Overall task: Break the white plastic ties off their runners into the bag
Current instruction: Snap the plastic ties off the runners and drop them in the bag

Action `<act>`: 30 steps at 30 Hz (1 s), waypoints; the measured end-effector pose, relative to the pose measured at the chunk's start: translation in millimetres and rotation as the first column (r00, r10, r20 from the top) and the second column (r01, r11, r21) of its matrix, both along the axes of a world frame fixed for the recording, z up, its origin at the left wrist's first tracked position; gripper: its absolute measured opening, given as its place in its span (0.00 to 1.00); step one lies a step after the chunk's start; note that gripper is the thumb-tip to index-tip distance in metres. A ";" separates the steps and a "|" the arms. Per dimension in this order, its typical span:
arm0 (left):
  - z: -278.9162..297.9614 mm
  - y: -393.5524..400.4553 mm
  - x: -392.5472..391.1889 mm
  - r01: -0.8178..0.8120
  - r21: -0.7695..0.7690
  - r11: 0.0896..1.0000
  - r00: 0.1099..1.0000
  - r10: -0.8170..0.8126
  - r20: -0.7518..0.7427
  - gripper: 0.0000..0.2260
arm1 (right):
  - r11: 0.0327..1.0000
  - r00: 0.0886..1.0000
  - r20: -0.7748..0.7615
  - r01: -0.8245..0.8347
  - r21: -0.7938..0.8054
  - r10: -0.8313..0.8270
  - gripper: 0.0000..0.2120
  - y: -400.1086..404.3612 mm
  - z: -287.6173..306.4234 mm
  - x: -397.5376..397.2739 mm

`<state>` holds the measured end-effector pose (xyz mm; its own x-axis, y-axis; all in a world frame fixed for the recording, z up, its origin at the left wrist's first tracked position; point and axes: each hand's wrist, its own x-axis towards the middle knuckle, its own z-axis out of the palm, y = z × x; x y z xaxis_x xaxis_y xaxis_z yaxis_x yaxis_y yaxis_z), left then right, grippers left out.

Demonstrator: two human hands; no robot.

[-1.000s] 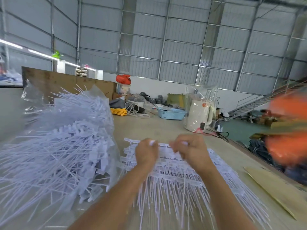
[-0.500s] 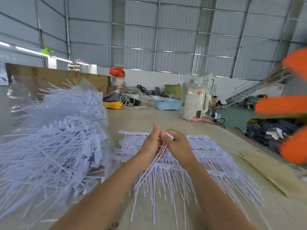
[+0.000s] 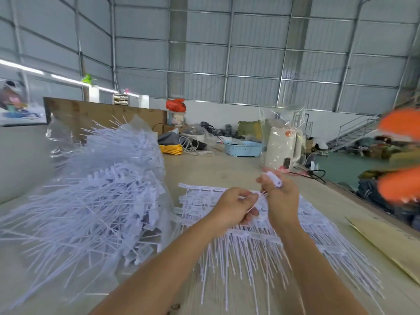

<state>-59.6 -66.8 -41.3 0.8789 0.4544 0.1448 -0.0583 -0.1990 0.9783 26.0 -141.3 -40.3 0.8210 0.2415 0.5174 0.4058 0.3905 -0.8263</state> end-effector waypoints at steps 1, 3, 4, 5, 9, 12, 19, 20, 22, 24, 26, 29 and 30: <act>4.1 -3.8 -1.0 -0.066 0.083 0.994 0.996 0.062 0.058 0.10 | 0.995 0.997 -0.065 -0.044 0.093 0.050 0.04 -3.4 3.0 2.5; 16.3 -6.7 -3.8 -0.242 0.108 0.964 0.947 0.210 0.243 0.11 | 0.954 0.949 -0.216 -0.174 0.244 0.228 0.07 -6.4 7.4 8.0; 26.1 -6.4 -8.6 -0.303 0.063 0.951 0.906 0.267 0.329 0.12 | 0.941 0.920 -0.265 -0.219 0.259 0.288 0.10 -7.2 7.8 11.5; 35.6 -2.6 -14.9 -0.363 0.046 0.931 0.858 0.315 0.405 0.11 | 0.943 0.907 -0.291 -0.245 0.225 0.305 0.13 -7.1 6.6 13.7; 55.4 32.5 -64.8 -0.601 0.214 0.770 0.704 0.383 0.597 0.08 | 0.987 0.954 -0.274 -0.145 -0.064 0.122 0.09 -2.5 -13.3 13.0; 40.1 75.1 -119.1 -0.783 0.332 0.525 0.602 0.506 0.618 0.11 | 0.976 0.973 -0.203 -0.148 -0.158 0.114 0.10 4.3 -25.2 8.7; 1.3 159.8 -191.9 -0.481 0.873 0.079 0.372 0.920 0.122 0.17 | 0.956 0.986 -0.111 -0.148 -0.254 0.123 0.05 10.0 -29.9 6.0; 3.9 161.7 -192.7 -0.396 0.913 0.100 0.342 0.939 0.045 0.17 | 0.949 0.989 -0.089 -0.139 -0.282 0.118 0.04 10.4 -31.2 5.7; 13.3 162.7 -188.3 -0.261 0.959 0.112 0.294 0.955 -0.032 0.17 | 0.934 0.995 -0.025 -0.095 -0.344 0.091 0.03 11.6 -35.3 6.1; 27.7 154.5 -177.1 -0.130 0.989 0.070 0.198 0.979 -0.044 0.16 | 0.884 0.994 0.111 0.031 -0.467 0.024 0.04 12.5 -40.4 10.9; 40.6 136.7 -162.9 -0.054 0.998 -0.027 0.149 0.988 0.035 0.13 | 0.734 0.945 0.325 0.244 -0.634 -0.033 0.10 11.0 -45.2 18.9; 42.4 104.2 -126.2 -0.306 0.944 -0.123 0.561 0.778 0.284 0.11 | 0.497 0.853 0.517 0.417 -0.761 0.076 0.17 6.3 -51.5 24.5; 40.1 91.3 -110.9 -0.402 0.915 0.015 0.725 0.615 0.309 0.11 | 0.451 0.842 0.525 0.423 -0.786 0.124 0.17 4.5 -52.9 24.5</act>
